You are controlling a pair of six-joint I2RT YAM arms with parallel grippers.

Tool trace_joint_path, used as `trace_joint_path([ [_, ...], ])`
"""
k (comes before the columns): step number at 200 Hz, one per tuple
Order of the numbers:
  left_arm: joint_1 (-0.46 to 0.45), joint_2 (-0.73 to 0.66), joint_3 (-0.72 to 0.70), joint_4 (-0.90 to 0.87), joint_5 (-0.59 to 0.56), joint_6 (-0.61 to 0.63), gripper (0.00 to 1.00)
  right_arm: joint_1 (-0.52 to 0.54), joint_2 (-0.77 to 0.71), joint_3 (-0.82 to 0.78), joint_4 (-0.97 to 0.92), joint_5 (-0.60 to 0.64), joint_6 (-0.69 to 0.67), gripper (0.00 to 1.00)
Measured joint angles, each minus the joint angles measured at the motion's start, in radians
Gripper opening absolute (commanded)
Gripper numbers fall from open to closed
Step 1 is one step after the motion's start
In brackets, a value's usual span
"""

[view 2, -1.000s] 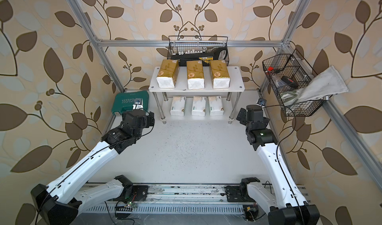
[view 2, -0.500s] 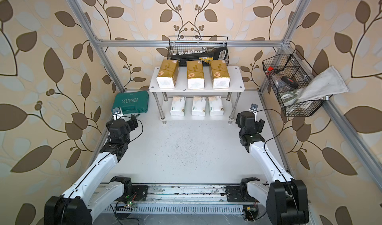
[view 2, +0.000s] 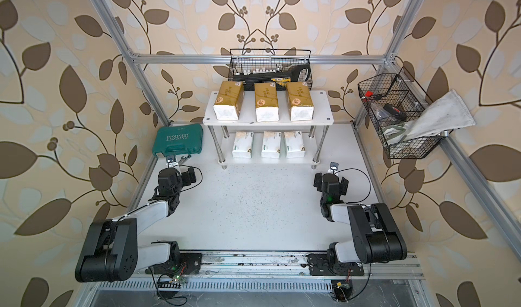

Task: Place the tissue boxes on the shelf by color
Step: Reset both arms

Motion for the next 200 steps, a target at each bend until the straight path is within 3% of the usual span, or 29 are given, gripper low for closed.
trace_joint_path([
  [12, 0.006, 0.043, -0.017, 0.051, 0.02, 0.001, 0.99, 0.002, 0.06, -0.01, 0.115, -0.039, -0.023, 0.99],
  [56, 0.057, 0.225, -0.002, 0.11, 0.148, 0.015, 0.99, -0.031, 0.07, 0.043, 0.124, -0.149, -0.035, 0.99],
  [200, 0.106, 0.224, 0.033, 0.136, 0.261, 0.017, 0.99, -0.037, 0.07, 0.058, 0.13, -0.191, -0.035, 0.99],
])
